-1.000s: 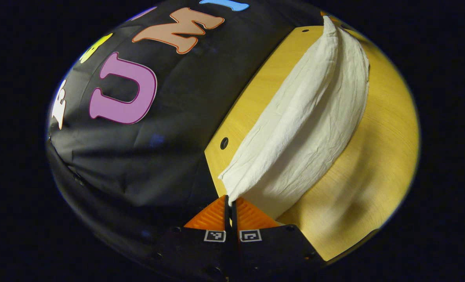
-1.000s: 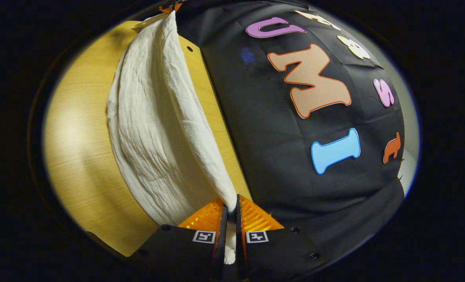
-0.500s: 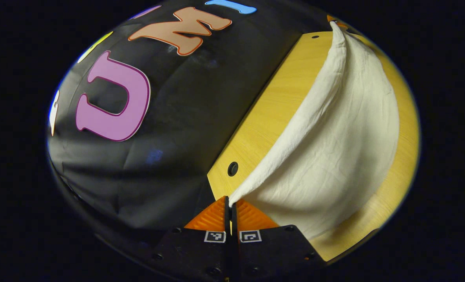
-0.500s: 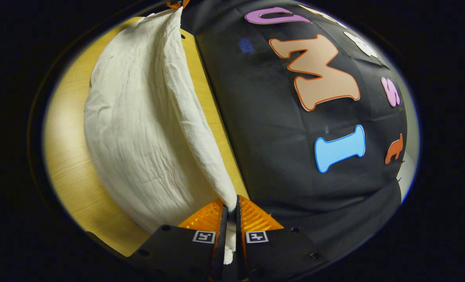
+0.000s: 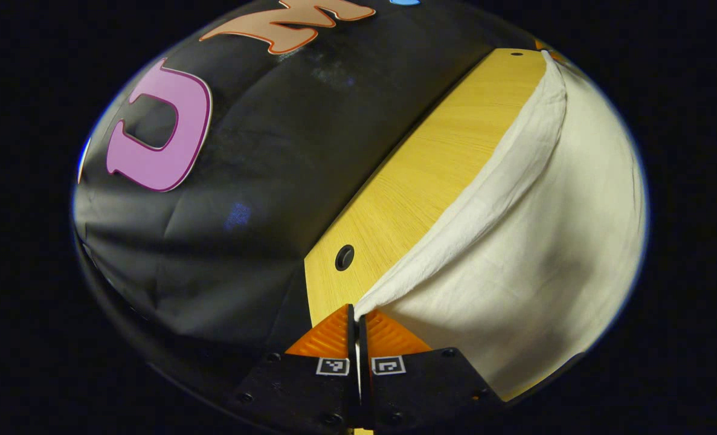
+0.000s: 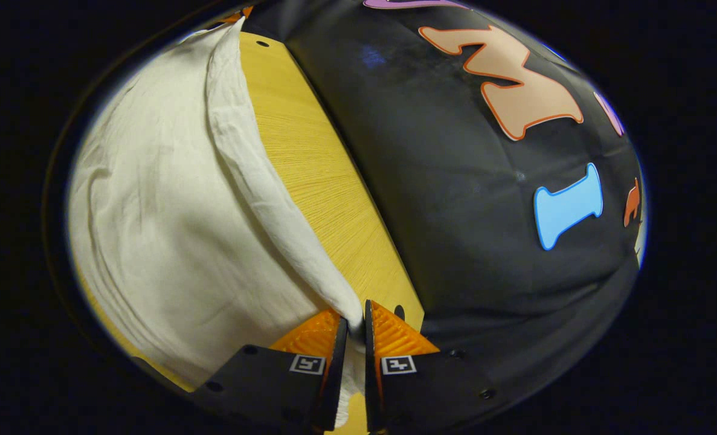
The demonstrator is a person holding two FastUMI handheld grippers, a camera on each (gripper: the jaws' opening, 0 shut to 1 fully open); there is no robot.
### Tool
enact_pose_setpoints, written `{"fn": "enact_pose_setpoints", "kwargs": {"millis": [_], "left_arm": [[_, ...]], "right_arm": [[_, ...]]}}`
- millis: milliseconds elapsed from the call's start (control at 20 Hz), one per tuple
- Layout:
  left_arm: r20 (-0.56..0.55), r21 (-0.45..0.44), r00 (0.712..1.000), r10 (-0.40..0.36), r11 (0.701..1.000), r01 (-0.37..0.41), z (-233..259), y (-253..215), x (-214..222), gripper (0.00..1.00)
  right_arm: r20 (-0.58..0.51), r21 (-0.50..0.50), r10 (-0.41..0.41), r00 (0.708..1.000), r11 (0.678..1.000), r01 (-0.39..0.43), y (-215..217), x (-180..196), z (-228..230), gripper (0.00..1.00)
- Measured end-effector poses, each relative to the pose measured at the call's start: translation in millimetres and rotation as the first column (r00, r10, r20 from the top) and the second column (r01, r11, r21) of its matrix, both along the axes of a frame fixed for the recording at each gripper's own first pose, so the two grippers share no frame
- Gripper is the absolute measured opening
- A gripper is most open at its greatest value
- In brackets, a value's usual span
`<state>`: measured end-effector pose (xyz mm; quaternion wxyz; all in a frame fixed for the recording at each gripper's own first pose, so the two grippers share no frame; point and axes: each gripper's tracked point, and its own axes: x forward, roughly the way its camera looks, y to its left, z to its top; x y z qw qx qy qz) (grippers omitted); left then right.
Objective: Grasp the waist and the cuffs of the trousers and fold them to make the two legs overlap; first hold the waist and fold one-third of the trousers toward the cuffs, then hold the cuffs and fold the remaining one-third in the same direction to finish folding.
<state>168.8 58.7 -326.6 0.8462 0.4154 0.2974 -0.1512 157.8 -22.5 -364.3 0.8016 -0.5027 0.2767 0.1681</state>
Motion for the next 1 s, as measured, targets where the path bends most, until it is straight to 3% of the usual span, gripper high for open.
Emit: {"fn": "enact_pose_setpoints", "kwargs": {"millis": [50,100,150,200,250,350,450,600,800,1000], "left_arm": [[0.007,-0.01,1.0,0.014,1.0,-0.014,-3,-2,2,0.0],[0.015,-0.025,1.0,0.026,0.999,-0.025,-5,-4,2,0.0],[0.006,-0.056,1.0,0.03,0.998,-0.03,-5,-8,-1,0.0],[0.0,-0.093,0.999,0.039,0.995,-0.038,-4,-12,-6,0.04],[-0.002,-0.135,0.999,0.046,0.99,-0.045,1,-16,-10,0.35],[0.047,-0.201,0.996,0.074,0.978,-0.063,18,-24,-12,0.99],[0.09,-0.253,0.99,0.107,0.964,-0.081,43,-29,-19,1.0],[0.125,-0.35,0.979,0.162,0.93,-0.11,73,-38,-36,0.95],[0.135,-0.479,0.971,0.198,0.871,-0.111,101,-62,-57,0.95],[0.141,-0.551,0.966,0.217,0.828,-0.106,123,-78,-74,0.95]], "right_arm": [[-0.001,0.007,-0.026,1.0,1.0,0.026,-1,1,-2,0.31],[-0.008,0.023,-0.053,0.999,0.998,0.053,-1,3,-7,0.36],[-0.007,0.046,-0.077,0.997,0.996,0.078,-1,3,-8,0.53],[0.0,0.084,-0.095,0.995,0.992,0.095,6,5,2,0.76],[0.011,0.121,-0.112,0.994,0.987,0.11,4,5,4,1.0],[0.025,0.197,-0.169,0.985,0.967,0.161,6,-1,21,0.98],[0.033,0.275,-0.238,0.971,0.936,0.22,1,-7,38,0.98],[0.004,0.404,-0.356,0.934,0.855,0.324,-13,-21,56,0.98],[-0.097,0.539,-0.515,0.852,0.692,0.479,-48,-41,69,0.98],[-0.177,0.576,-0.618,0.766,0.567,0.589,-83,-60,61,1.0]]}}
